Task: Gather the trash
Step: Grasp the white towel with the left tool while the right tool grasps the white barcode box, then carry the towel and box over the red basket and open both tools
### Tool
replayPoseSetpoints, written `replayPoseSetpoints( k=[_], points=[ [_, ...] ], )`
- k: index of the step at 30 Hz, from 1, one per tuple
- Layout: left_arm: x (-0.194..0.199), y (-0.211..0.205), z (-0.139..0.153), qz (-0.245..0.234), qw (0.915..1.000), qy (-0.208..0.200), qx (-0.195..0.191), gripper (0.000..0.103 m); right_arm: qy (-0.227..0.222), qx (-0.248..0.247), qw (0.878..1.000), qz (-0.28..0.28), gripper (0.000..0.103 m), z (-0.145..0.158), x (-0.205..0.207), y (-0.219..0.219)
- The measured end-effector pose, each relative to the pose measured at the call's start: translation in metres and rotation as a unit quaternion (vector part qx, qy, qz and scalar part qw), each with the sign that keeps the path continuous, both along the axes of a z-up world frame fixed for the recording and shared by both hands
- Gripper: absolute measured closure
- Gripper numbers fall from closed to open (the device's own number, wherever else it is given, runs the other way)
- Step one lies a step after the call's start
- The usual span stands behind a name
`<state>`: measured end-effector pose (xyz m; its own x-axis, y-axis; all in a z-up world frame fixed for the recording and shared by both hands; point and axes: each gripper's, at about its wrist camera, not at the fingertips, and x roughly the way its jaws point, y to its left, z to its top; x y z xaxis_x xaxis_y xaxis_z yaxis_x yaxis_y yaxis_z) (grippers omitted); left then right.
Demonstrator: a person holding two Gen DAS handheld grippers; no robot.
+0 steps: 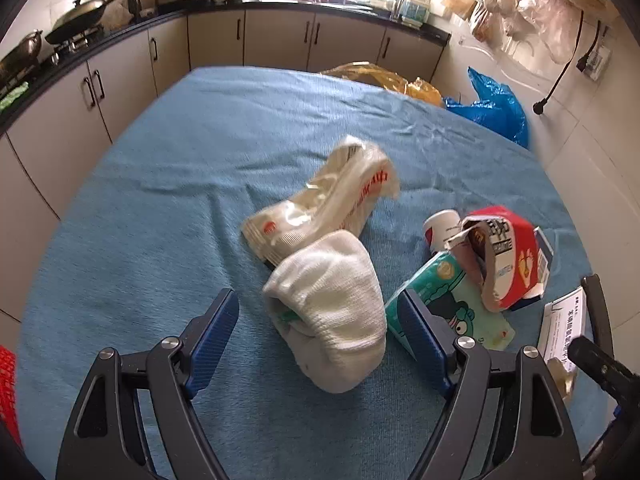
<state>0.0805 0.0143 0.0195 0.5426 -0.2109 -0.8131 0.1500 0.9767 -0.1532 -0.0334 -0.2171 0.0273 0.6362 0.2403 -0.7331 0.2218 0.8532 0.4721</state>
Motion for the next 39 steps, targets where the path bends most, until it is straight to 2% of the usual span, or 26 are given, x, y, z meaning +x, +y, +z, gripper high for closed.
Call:
replayPoseSetpoints(
  k=[1,2,4,8,9,19,25,35,39],
  points=[
    [0.0,0.0,-0.002,-0.002,1.0,0.006,-0.005,0.027,0.005,0.0,1.0,-0.003,0.029,-0.002,0.003,0.0],
    [-0.001,0.001,-0.004,-0.004,0.9999,0.01,-0.01,0.044,0.008,0.001,1.0,-0.003,0.036,-0.004,0.004,0.001],
    [-0.005,0.0,-0.005,-0.006,0.9999,0.007,-0.005,0.065,0.005,0.008,1.0,0.001,0.046,-0.005,0.003,0.001],
    [-0.018,0.003,0.002,-0.014,0.9996,0.0,-0.024,0.07,-0.013,-0.004,1.0,0.003,0.086,0.004,-0.006,0.003],
    [-0.022,0.004,0.004,-0.015,0.9995,-0.002,-0.027,0.07,-0.014,-0.013,1.0,0.005,0.087,0.006,-0.009,0.005],
    [-0.083,0.015,0.035,-0.028,0.9986,-0.043,-0.016,0.071,-0.033,-0.031,0.999,0.012,0.089,0.02,-0.046,0.014],
    [-0.123,0.033,0.05,-0.019,0.9981,-0.058,-0.006,0.071,-0.049,-0.039,0.998,0.019,0.089,0.034,-0.069,0.026],
    [-0.186,0.082,0.068,0.039,0.9961,-0.078,-0.004,0.07,-0.064,-0.05,0.995,0.06,0.089,0.051,-0.1,0.067],
    [-0.207,0.102,0.072,0.07,0.9931,-0.093,0.014,0.07,-0.072,-0.061,0.992,0.085,0.089,0.055,-0.11,0.092]
  ],
)
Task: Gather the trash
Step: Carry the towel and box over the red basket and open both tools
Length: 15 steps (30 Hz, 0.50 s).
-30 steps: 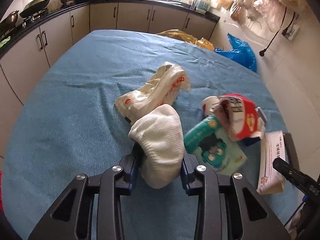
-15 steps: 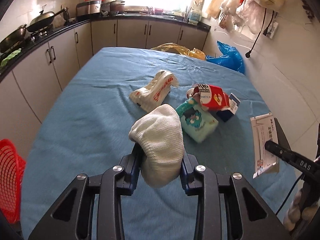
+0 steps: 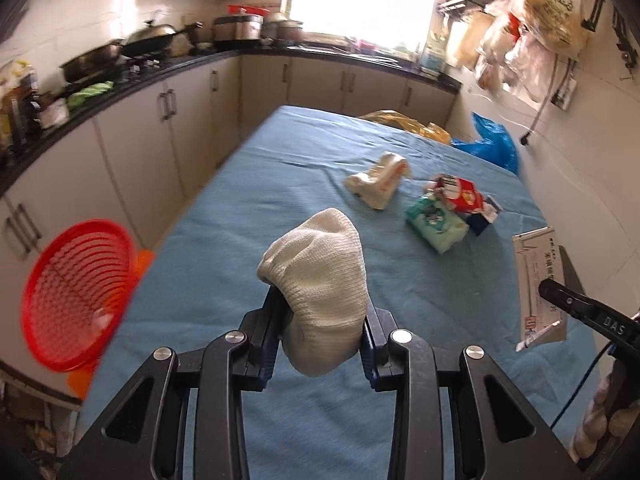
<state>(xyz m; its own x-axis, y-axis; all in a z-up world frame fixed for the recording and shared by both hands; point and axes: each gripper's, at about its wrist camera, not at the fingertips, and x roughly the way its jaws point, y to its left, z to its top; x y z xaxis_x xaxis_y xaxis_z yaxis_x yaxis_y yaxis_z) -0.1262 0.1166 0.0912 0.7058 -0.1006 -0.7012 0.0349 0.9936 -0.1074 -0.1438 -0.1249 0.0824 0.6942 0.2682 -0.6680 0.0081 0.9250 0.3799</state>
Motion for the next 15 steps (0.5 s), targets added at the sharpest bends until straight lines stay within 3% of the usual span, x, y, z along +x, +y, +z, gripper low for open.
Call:
replayPoseSetpoints(
  k=[6,15],
  points=[
    [-0.02,0.024,0.003,0.036,0.9989,-0.016,0.027,0.07,-0.007,-0.014,0.999,0.035,0.089,0.004,-0.01,0.034],
    [-0.031,0.055,-0.001,0.057,0.9981,-0.009,0.021,0.07,-0.006,-0.029,0.997,0.074,0.089,0.004,-0.012,0.075]
  ],
)
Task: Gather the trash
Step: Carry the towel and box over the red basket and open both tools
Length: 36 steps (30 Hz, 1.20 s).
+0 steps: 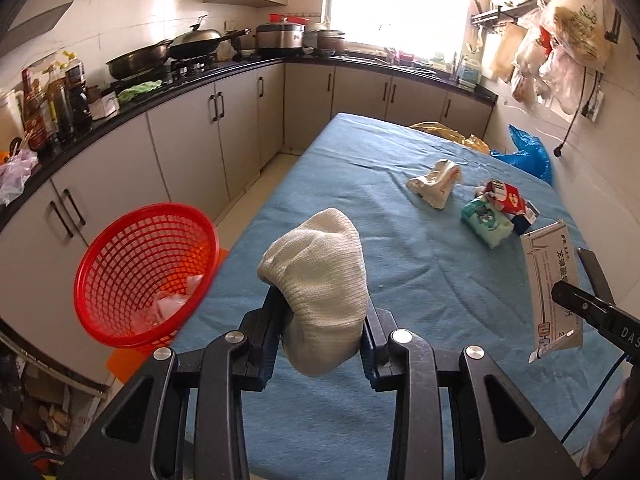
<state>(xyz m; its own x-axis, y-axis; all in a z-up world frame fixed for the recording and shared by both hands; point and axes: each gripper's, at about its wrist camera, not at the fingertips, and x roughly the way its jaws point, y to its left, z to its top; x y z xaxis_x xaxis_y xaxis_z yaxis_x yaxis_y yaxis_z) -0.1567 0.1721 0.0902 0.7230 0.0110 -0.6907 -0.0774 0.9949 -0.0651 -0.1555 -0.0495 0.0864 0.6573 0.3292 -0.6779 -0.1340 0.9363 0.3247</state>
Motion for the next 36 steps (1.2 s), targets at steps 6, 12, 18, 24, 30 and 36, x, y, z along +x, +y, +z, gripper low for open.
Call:
replayPoseSetpoints(
  k=[6,12,18,24,30,36],
  points=[
    [-0.003,0.028,-0.005,0.022,0.9997,0.003,-0.007,0.07,0.006,-0.006,1.0,0.027,0.089,-0.004,0.009,0.028],
    [0.0,0.075,-0.01,0.057,0.9982,0.008,-0.014,0.07,0.018,-0.002,0.998,0.065,0.089,-0.009,0.026,0.068],
    [0.013,0.139,-0.016,0.108,0.9941,0.013,-0.004,0.07,0.028,0.019,0.993,0.109,0.089,-0.01,0.05,0.117],
    [0.034,0.189,-0.028,0.137,0.9901,0.023,-0.017,0.07,0.03,0.056,0.985,0.163,0.089,-0.007,0.081,0.181],
    [0.05,0.214,-0.046,0.144,0.9877,0.042,-0.043,0.069,0.044,0.084,0.973,0.209,0.089,-0.012,0.106,0.239],
    [0.048,0.227,-0.049,0.15,0.9856,0.034,-0.07,0.063,0.069,0.118,0.962,0.236,0.086,-0.034,0.127,0.278]
  ],
)
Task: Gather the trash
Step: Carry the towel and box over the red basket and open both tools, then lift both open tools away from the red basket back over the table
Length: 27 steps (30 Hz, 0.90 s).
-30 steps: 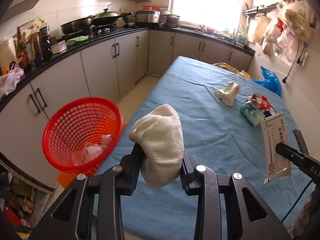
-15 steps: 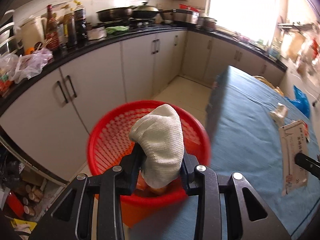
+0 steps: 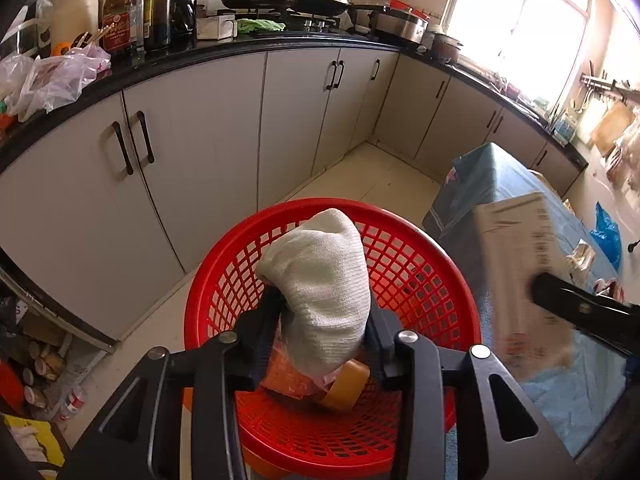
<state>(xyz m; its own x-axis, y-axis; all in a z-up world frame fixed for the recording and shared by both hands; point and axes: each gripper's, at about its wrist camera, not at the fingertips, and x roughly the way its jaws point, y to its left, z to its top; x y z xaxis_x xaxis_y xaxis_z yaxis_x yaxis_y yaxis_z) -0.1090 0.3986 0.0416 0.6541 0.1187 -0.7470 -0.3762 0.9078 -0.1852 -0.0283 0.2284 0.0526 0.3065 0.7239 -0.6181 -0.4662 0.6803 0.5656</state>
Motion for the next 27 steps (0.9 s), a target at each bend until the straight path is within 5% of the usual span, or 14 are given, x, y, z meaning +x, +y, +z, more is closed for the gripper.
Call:
replayPoseSetpoints(
  k=[5,17,23,27],
  points=[
    [-0.01,0.001,0.007,0.007,0.9998,-0.016,-0.001,0.044,0.007,0.015,1.0,-0.002,0.06,-0.008,0.007,0.005],
    [-0.033,-0.032,0.025,0.027,0.9965,-0.037,0.07,0.02,-0.026,-0.049,0.997,-0.05,0.044,-0.003,-0.015,-0.047],
    [-0.047,-0.062,0.032,0.014,0.9939,-0.047,0.099,0.015,-0.087,-0.096,0.986,-0.106,0.038,0.004,-0.041,-0.086],
    [-0.053,-0.081,0.032,0.004,0.9932,-0.047,0.106,0.015,-0.085,-0.111,0.982,-0.127,0.035,0.005,-0.05,-0.109]
  ],
)
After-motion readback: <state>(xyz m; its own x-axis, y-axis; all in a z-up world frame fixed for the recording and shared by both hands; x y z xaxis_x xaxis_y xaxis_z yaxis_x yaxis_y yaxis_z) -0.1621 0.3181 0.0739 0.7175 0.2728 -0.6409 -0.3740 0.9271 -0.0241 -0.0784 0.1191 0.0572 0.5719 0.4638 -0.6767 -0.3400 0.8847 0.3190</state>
